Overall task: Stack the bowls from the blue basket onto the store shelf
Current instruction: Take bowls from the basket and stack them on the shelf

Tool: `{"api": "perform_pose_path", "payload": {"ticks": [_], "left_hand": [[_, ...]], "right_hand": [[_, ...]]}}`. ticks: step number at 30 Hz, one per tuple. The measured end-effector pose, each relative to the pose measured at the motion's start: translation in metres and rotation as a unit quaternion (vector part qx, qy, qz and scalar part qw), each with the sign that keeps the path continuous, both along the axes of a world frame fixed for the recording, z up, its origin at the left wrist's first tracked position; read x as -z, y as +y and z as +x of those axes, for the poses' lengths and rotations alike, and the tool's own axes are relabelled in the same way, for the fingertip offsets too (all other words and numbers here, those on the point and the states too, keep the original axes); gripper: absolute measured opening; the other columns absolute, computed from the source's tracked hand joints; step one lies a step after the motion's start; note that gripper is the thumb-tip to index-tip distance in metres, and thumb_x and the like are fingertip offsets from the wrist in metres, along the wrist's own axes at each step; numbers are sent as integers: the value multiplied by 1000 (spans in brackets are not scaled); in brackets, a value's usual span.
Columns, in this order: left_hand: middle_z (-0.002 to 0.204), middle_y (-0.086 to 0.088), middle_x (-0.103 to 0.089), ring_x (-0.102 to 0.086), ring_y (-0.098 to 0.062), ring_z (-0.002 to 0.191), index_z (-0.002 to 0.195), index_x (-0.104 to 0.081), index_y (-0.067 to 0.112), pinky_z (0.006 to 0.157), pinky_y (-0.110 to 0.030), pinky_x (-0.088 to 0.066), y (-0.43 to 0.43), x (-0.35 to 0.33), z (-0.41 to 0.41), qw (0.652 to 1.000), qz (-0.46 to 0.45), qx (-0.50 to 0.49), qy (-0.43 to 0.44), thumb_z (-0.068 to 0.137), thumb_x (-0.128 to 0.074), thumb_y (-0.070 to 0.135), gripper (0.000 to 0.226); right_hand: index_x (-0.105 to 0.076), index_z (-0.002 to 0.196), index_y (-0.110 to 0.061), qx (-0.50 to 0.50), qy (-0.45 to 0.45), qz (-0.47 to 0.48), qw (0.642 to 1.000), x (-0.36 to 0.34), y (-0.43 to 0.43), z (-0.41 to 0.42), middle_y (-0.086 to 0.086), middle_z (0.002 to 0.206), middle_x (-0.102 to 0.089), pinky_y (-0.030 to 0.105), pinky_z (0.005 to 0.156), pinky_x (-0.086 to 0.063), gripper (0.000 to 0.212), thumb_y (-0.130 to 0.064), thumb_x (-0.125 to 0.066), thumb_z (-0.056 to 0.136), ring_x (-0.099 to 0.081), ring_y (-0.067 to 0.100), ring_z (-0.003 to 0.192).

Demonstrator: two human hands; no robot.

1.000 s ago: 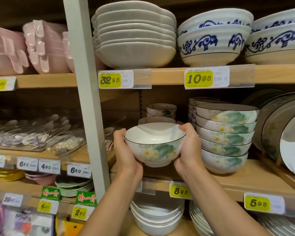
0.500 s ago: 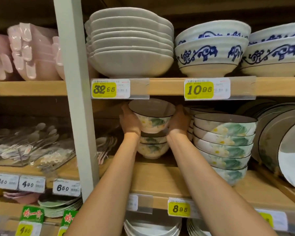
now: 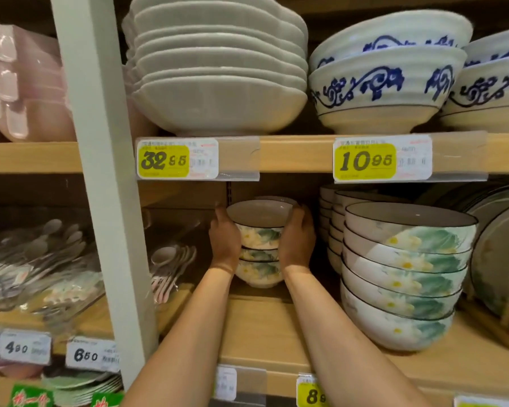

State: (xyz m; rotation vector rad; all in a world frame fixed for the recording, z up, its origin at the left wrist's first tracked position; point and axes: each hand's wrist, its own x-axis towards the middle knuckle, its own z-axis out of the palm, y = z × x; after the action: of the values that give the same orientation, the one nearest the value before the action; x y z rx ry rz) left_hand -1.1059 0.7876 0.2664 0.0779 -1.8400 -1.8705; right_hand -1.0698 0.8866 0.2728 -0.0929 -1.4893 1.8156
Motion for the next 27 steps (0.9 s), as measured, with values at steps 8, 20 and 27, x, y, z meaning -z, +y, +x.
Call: {"api": "perform_pose_path", "payload": {"ticks": [8,20,27], "left_hand": [[143,-15,-48,-45,-32,131,138,-50,16,113,-48,-31,-1,9,0,996,85,19,-27,98,-24,56,62],[136,-15,-54,-49,-32,127,136,-52,17,110,-50,-35,-1,13,5,991,99,63,-60,90,-23,64,72],[133,-18,-56,-51,-36,122,131,-57,16,108,-51,-37,0,9,16,991,109,56,-53,94,-24,58,65]], "right_hand": [[-57,127,-18,-29,-100,16,994,9,0,-7,10,127,-60,45,102,-43,45,-43,-33,98,-55,29,117],[-50,135,-26,-23,-108,41,993,18,2,-10,6,132,-57,40,103,-41,55,-58,-26,97,-53,27,120],[-41,141,-30,-35,-108,20,993,19,1,-5,7,136,-54,36,99,-39,53,-57,-30,97,-51,29,123]]}}
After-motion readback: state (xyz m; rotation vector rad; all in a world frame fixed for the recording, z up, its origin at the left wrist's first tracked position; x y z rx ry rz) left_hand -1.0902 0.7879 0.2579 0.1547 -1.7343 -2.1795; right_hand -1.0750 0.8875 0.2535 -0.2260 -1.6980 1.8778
